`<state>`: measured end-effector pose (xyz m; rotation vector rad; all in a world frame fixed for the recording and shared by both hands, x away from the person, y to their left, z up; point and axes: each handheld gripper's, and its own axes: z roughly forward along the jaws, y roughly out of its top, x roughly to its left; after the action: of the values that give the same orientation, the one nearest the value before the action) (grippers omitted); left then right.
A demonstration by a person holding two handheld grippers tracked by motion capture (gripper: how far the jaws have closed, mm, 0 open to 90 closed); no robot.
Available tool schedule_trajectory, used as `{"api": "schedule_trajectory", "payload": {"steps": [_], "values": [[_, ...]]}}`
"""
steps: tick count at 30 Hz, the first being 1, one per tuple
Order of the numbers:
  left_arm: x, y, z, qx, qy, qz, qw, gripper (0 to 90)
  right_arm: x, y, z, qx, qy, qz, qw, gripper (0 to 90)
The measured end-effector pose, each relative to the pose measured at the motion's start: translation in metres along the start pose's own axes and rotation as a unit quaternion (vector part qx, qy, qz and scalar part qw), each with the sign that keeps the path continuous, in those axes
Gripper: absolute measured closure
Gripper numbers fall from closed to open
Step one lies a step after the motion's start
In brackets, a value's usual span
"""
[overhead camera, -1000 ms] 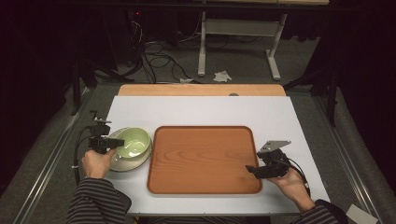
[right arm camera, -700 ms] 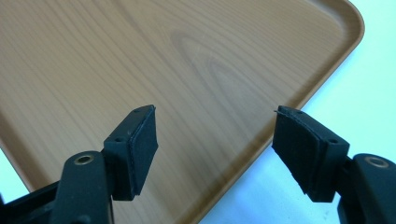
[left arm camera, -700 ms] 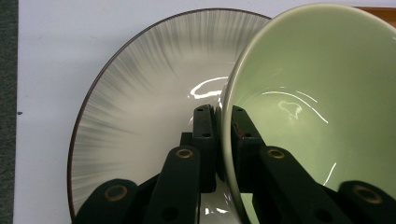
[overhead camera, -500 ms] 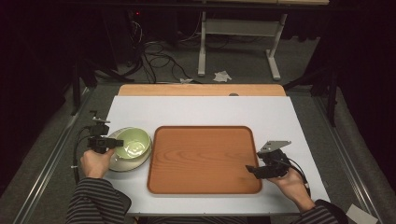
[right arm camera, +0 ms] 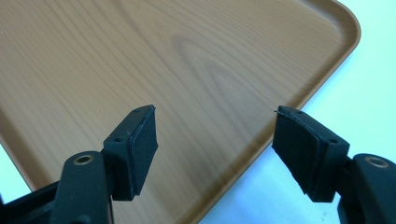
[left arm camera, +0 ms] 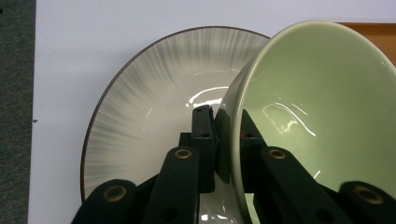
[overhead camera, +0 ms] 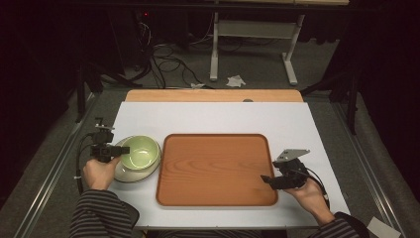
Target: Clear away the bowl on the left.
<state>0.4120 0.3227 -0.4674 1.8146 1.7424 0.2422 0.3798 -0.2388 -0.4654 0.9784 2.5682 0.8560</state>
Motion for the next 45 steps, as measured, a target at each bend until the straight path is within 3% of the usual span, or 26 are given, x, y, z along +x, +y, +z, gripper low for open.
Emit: {"api": "schedule_trajectory", "payload": {"steps": [11, 16, 27, 45], "values": [[-0.004, 0.002, -0.013, -0.027, -0.010, 0.006, 0.9996, 82.9, 0.000, 0.000, 0.001, 0.001, -0.001, -0.001, 1.0000, 32.3], [-0.010, 0.003, -0.020, -0.042, -0.026, 0.015, 0.9987, 82.9, 0.000, 0.000, 0.001, 0.001, -0.001, -0.004, 1.0000, 32.3], [-0.019, 0.005, -0.025, -0.046, -0.051, 0.027, 0.9972, 82.9, 0.000, 0.000, 0.002, 0.002, -0.001, -0.005, 1.0000, 32.4], [-0.044, 0.011, -0.024, -0.037, -0.083, 0.070, 0.9934, 82.9, 0.001, 0.000, 0.003, 0.006, -0.004, -0.005, 1.0000, 32.4]]}}
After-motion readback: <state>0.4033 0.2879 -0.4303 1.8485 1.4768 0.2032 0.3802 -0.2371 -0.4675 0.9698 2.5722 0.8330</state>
